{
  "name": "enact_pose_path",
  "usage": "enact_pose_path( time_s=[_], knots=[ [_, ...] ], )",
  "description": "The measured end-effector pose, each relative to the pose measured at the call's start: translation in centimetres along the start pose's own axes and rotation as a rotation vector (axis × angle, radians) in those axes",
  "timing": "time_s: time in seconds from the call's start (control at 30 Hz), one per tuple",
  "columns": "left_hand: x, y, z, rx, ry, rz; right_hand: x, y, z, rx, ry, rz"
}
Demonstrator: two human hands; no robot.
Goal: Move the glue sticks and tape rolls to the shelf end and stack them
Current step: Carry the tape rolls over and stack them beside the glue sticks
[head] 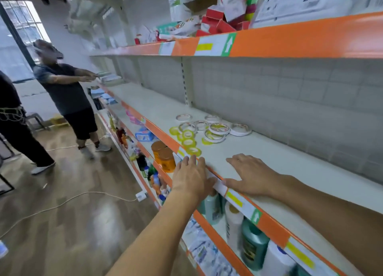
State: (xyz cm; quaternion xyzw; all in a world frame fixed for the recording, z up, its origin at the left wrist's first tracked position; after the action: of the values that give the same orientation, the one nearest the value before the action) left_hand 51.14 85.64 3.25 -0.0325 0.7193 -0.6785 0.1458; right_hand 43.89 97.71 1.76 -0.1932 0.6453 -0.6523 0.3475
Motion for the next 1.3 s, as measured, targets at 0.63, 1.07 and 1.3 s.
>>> enact_pose_path(
  time_s=[0.63, 1.07, 1.3],
  knots=[
    [17.1, -1.9, 5.6, -0.002, 0.055, 0.025, 14.6, -3.3, -6.1, 0.126, 0.149, -0.086],
    [25.8, -1.8, 8.6, 0.061, 0.311, 0.09, 21.1, -1.4, -6.0, 0.263, 0.331, -0.3],
    [27.6, -1.3, 7.1, 0.022, 0.493, 0.006, 17.9, -1.4, -5.4, 0.243, 0.353, -0.594]
  ],
)
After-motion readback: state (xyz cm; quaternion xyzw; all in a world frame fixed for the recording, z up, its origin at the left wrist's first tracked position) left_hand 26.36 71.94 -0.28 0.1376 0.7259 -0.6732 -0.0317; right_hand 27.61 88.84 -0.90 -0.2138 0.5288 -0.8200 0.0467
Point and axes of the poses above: each hand's wrist, its own x-axis towards the middle knuckle, its own y-axis out of the palm, z = x × y, the point moved 9 cm from there along x, towards the middle knuckle, and after that the axes turned 10 degrees about z, right-handed, at the moved point
